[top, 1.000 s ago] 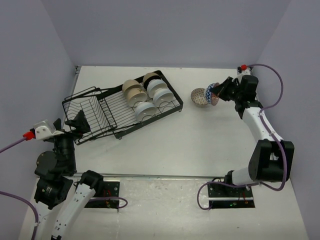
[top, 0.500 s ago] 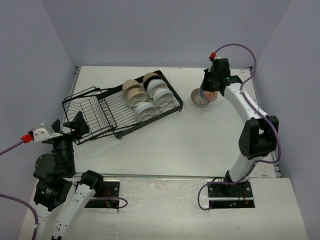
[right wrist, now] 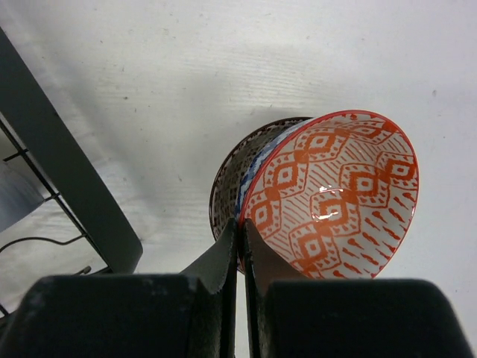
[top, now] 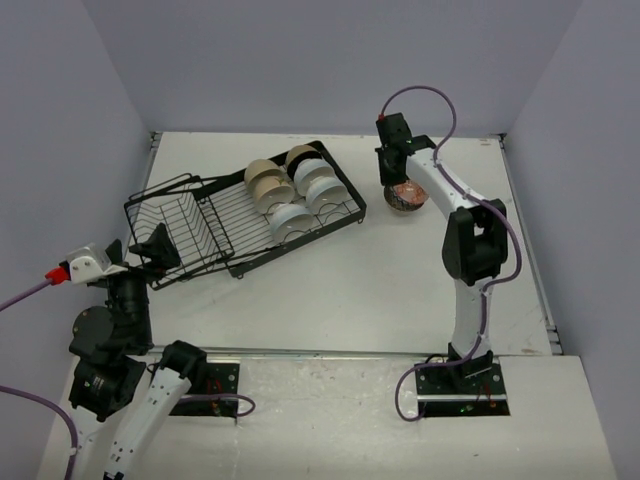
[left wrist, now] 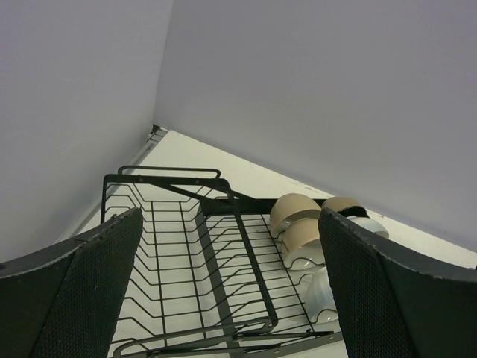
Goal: Unload the bowls from the dish rack
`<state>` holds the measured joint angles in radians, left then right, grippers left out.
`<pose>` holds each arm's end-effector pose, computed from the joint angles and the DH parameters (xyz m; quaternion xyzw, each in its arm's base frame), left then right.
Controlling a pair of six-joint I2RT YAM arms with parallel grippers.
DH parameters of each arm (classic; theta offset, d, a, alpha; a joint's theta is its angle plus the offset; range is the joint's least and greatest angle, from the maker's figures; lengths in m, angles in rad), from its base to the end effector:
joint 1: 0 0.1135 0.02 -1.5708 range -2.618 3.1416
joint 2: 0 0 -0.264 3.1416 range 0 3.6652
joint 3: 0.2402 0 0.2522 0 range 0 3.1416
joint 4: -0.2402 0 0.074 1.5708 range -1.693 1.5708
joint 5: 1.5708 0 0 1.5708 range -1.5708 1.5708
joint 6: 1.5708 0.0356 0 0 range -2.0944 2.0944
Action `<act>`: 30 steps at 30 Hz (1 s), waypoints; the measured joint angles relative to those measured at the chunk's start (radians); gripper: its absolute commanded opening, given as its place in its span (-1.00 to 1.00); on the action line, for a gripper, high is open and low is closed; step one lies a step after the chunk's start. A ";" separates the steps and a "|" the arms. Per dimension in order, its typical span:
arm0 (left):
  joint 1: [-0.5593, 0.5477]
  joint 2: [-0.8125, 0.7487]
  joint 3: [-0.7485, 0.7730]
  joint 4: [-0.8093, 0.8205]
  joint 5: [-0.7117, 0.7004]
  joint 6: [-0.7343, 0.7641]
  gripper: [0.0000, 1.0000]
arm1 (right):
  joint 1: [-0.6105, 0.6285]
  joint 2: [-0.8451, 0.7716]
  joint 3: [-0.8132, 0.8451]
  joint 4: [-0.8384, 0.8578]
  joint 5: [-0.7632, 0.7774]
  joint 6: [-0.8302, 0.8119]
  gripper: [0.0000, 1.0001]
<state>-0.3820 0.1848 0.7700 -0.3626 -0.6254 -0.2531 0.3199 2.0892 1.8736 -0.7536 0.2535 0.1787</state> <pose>0.0373 0.0075 0.3700 -0.2016 0.6082 -0.0497 0.7662 0.4436 0.1375 0.2596 -0.0295 0.9477 -0.0445 0.3146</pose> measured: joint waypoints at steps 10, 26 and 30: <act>-0.005 -0.001 -0.005 0.001 0.000 0.001 1.00 | 0.042 0.098 0.076 -0.073 0.105 -0.042 -1.00; -0.025 -0.008 -0.011 0.001 -0.004 0.002 1.00 | 0.086 0.131 0.082 -0.116 0.206 -0.062 -0.54; -0.027 -0.010 -0.011 0.001 -0.007 0.002 1.00 | 0.086 0.131 0.092 -0.129 0.223 -0.066 -0.20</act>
<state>-0.4091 0.1753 0.7589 -0.3614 -0.6323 -0.2512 0.4057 2.2200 1.9652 -0.8825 0.4763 0.1127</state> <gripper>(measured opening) 0.997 0.370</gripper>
